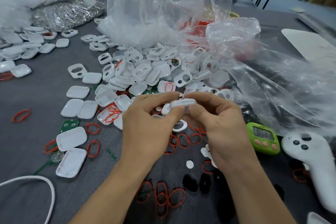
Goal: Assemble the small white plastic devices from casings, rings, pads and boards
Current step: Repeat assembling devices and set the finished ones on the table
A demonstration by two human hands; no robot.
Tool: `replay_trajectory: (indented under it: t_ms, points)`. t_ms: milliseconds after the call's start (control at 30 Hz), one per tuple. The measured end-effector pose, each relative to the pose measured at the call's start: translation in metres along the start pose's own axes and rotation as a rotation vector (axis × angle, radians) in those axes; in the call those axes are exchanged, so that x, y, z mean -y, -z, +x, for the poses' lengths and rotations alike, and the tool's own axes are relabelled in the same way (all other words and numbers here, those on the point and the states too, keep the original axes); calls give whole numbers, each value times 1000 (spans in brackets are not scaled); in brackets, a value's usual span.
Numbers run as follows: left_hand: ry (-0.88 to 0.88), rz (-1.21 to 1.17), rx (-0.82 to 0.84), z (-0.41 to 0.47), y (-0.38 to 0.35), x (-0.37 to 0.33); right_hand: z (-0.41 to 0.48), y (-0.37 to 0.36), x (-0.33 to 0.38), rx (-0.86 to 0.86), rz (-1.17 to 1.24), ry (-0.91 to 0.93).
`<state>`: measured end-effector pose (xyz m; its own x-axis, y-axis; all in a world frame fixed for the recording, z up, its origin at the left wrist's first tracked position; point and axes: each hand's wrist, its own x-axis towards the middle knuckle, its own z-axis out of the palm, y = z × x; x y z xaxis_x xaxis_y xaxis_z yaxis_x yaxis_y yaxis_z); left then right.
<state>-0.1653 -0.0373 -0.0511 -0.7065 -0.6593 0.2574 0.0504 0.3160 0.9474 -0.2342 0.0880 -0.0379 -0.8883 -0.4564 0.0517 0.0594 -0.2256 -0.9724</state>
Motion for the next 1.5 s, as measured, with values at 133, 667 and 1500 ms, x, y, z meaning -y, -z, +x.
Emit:
replay_trajectory:
  t_ms: [133,667,1500]
  points:
    - [50,-177,71,0,0,0,-1,-1,1,-22,91,-98]
    - [45,-92,-23,-1,0,0,-4,-14,-5,-134,2,-15]
    - [-336,164,-94,-6,2,2,-4,-1,-7,-145,-346,219]
